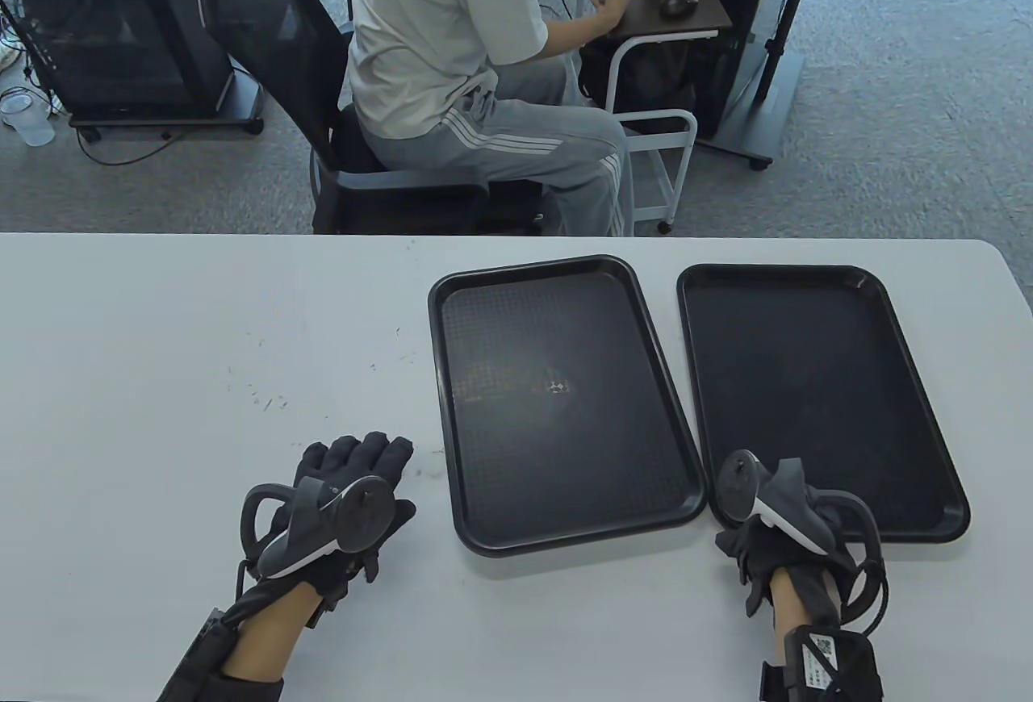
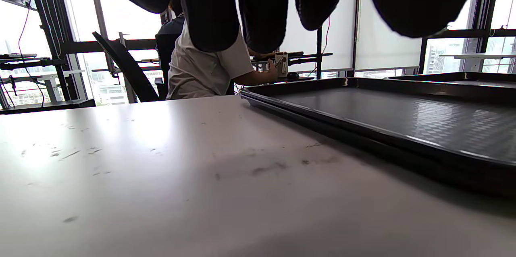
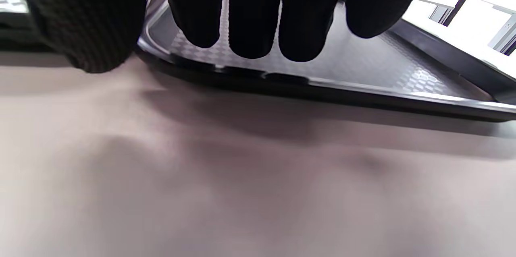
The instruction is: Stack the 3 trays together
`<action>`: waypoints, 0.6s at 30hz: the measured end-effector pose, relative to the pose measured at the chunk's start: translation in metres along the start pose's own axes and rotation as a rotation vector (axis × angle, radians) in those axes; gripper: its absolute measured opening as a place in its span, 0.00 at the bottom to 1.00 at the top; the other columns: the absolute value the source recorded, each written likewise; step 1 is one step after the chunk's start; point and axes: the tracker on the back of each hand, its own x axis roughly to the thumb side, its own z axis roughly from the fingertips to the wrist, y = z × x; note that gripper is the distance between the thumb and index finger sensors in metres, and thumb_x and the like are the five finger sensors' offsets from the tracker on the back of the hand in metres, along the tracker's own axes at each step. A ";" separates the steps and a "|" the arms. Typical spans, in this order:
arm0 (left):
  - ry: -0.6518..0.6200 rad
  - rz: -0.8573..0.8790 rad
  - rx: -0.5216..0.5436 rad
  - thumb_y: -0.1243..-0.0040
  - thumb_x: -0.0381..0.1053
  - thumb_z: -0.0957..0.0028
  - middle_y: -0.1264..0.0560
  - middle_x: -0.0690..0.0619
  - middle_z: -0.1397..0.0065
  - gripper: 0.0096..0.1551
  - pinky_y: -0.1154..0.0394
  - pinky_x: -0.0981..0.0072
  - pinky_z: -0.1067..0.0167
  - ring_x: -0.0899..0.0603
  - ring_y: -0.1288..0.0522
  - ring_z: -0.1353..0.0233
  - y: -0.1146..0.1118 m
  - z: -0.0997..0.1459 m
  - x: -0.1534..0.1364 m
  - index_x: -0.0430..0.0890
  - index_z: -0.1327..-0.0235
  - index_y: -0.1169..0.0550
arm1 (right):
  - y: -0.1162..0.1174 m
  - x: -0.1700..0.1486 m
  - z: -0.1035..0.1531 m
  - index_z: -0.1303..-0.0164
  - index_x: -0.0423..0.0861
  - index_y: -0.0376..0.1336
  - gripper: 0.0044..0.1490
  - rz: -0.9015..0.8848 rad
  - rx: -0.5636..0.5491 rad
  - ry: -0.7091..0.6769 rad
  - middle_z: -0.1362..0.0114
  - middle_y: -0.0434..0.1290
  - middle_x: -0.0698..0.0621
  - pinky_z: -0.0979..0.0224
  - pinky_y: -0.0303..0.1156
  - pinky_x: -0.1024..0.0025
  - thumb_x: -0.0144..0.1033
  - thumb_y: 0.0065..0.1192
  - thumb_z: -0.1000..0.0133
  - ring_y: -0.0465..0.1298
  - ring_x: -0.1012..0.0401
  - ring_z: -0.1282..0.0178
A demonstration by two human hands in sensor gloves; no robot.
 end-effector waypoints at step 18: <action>-0.013 0.007 -0.018 0.38 0.67 0.56 0.28 0.53 0.16 0.44 0.38 0.37 0.23 0.36 0.28 0.18 -0.003 0.000 0.001 0.59 0.22 0.29 | 0.001 0.021 -0.001 0.52 0.61 0.76 0.29 0.257 -0.299 -0.091 0.41 0.86 0.58 0.41 0.82 0.56 0.56 0.84 0.64 0.88 0.58 0.44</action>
